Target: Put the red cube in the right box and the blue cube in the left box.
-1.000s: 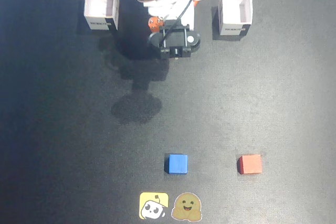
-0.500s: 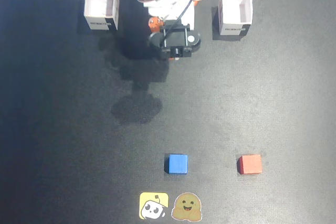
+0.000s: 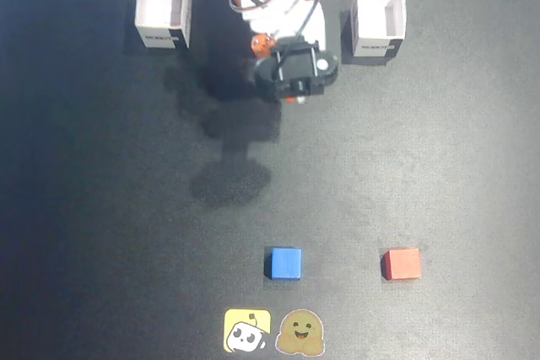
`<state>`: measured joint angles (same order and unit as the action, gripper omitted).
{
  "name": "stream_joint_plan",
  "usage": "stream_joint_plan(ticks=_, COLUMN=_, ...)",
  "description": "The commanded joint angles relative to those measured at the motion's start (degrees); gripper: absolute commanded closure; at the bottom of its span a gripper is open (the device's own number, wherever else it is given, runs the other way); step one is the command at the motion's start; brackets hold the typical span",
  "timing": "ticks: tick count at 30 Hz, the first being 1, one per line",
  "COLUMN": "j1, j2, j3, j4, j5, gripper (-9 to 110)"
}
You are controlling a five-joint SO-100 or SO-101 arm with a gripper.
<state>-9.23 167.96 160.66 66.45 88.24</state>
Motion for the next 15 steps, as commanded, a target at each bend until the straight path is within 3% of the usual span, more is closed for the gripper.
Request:
stream_joint_plan(ticks=1, j1=-1.32, j2=-11.16, j3=-8.26, j4=-3.69, j5=0.97, gripper=101)
stream_joint_plan(ticks=15, j1=-7.47, j2=-43.68, j3=-31.73, j4=-10.37, j5=7.21, gripper=101)
